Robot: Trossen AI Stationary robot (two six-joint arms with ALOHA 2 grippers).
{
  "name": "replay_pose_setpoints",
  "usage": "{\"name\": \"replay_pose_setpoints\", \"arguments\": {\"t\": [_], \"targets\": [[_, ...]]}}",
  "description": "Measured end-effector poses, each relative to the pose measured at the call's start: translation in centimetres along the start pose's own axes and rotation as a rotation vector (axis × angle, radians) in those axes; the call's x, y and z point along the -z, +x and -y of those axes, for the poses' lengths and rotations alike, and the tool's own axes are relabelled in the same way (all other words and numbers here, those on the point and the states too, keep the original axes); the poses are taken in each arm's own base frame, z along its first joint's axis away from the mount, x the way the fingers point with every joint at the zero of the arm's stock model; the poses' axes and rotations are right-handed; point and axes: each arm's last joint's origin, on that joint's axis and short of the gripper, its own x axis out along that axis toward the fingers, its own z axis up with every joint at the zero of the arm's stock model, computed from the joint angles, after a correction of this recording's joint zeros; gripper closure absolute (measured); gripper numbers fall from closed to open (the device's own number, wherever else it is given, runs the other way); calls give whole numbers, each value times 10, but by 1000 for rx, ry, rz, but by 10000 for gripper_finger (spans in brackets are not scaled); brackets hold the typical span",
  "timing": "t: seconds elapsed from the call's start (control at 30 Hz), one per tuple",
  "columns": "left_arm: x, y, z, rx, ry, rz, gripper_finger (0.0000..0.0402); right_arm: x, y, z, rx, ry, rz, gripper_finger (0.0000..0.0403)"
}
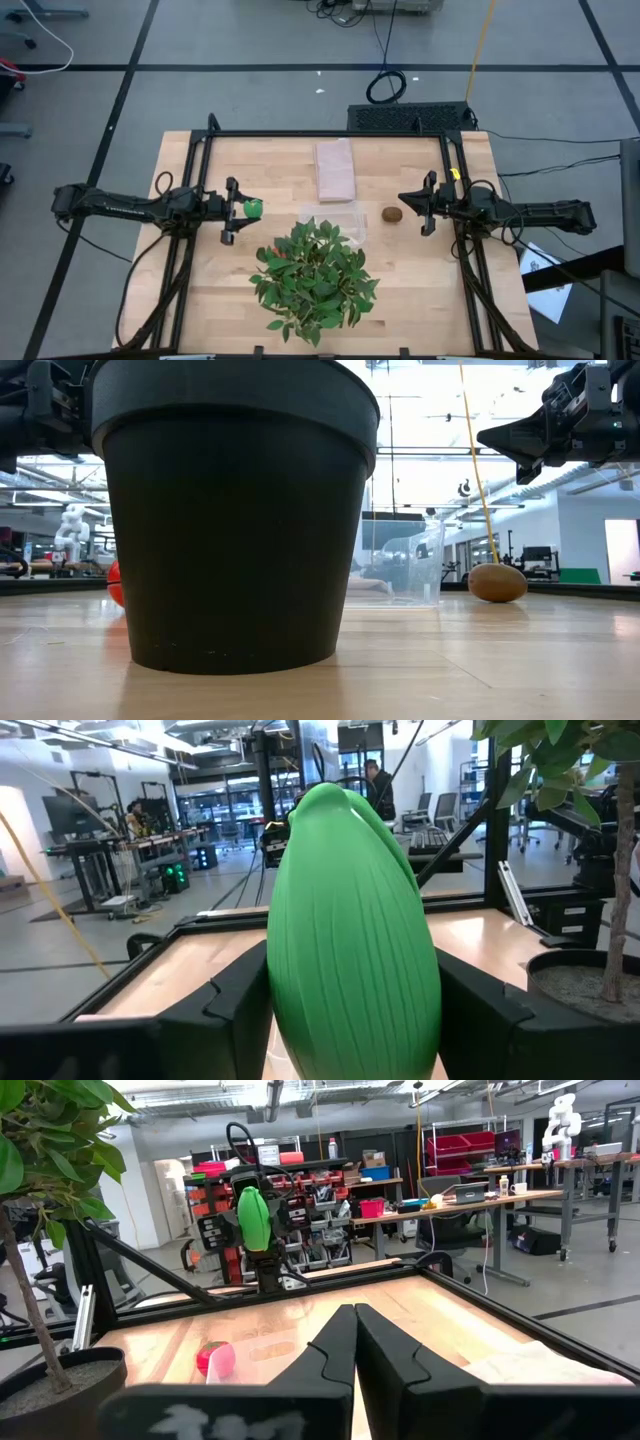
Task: Pick and placing Produce into tupperware
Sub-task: Put the corn into the transparent bin
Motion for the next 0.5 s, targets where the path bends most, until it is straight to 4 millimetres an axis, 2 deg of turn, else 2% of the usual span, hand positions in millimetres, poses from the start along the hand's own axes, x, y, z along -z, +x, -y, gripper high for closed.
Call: {"name": "replay_pose_setpoints", "arguments": {"t": [0.17,0.3,0.5], "targets": [[0,0,0,-2,-16,0,186,0,0,0,0,0,0,403],[0,0,-3,-91,-66,-6,181,0,0,0,0,0,0,403],[-3,1,-5,-170,-113,-5,195,0,0,0,1,0,1,403]]}}
